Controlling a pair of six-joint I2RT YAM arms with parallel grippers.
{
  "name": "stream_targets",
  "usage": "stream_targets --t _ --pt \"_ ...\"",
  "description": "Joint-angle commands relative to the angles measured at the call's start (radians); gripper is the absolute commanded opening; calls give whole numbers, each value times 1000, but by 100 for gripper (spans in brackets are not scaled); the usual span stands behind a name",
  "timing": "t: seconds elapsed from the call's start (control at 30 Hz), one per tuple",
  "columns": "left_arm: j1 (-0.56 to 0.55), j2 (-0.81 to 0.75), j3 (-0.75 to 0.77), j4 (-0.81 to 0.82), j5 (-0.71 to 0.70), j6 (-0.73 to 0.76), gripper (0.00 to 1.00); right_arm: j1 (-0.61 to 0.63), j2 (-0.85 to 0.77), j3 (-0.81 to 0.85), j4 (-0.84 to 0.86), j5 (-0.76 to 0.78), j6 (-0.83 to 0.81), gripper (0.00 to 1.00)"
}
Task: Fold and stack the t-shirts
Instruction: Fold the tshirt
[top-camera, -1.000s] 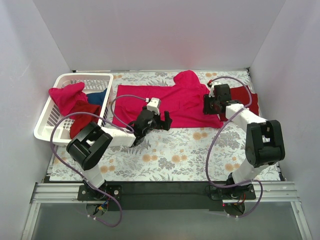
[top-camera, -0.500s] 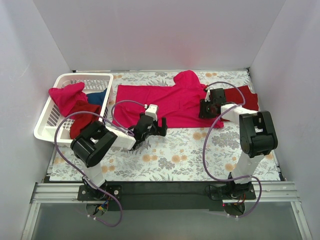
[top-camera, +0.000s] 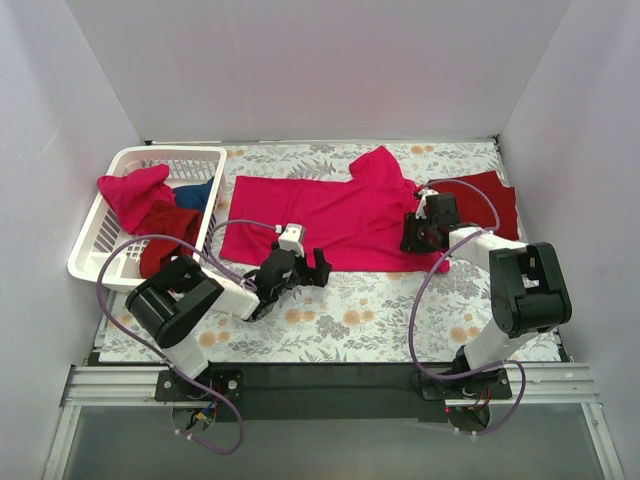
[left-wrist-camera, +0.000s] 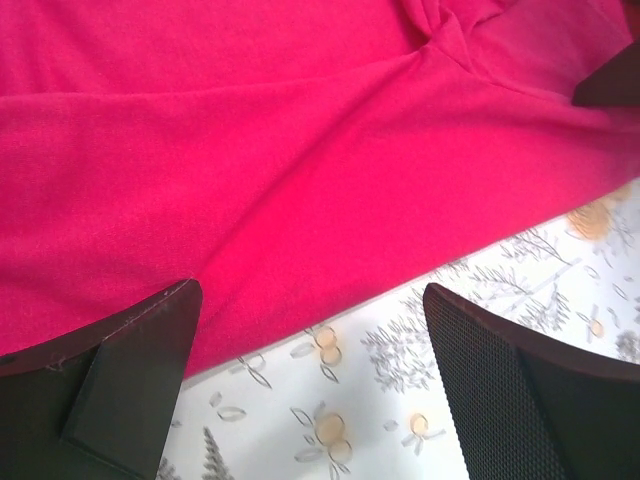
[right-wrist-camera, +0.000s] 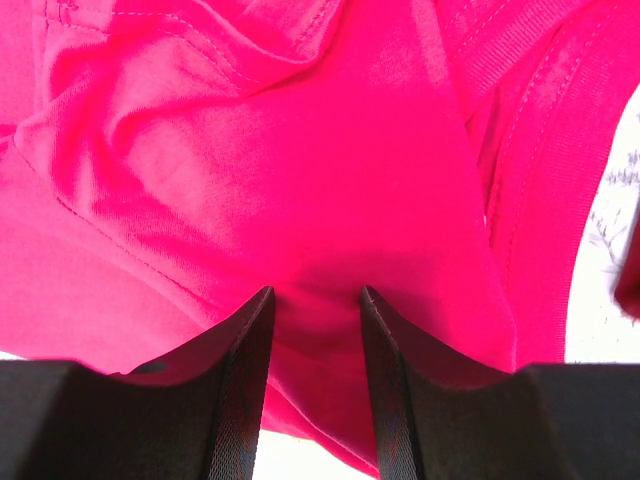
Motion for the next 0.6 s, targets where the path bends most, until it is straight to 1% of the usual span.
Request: stream_targets --t 0.0,0.13,0.23,0.3,0.33,0.43,0.47,0.5,0.53,0.57 --pt "-43 -31 -62 -81 30 -68 86 -2 -8 -83 -180 6 20 36" --pt "-89 -73 -84 -108 13 -95 86 -2 -48 -129 -197 15 21 37" --pt "-121 -161 -69 -167 -21 -91 86 -2 -83 -141 -226 17 14 37" --pt "-134 -212 -35 -228 -45 -74 86 -3 -123 -121 -250 21 8 37" --pt "-132 -267 -23 -248 -71 -68 86 -2 -139 -109 -258 26 6 38" --pt "-134 -350 37 -344 -166 -46 88 -3 -206 -45 -281 33 -3 38" --pt "-131 -393 51 -396 -258 -37 89 -2 -234 -23 -283 37 -5 38" --pt "-126 -407 65 -426 -300 -31 91 -2 -243 -3 -281 40 -9 38" --pt "-94 -418 109 -504 -365 -42 93 -2 -252 50 -281 49 -12 39" --pt "-71 -415 128 -536 -371 -49 93 -3 -248 78 -278 58 -14 39"
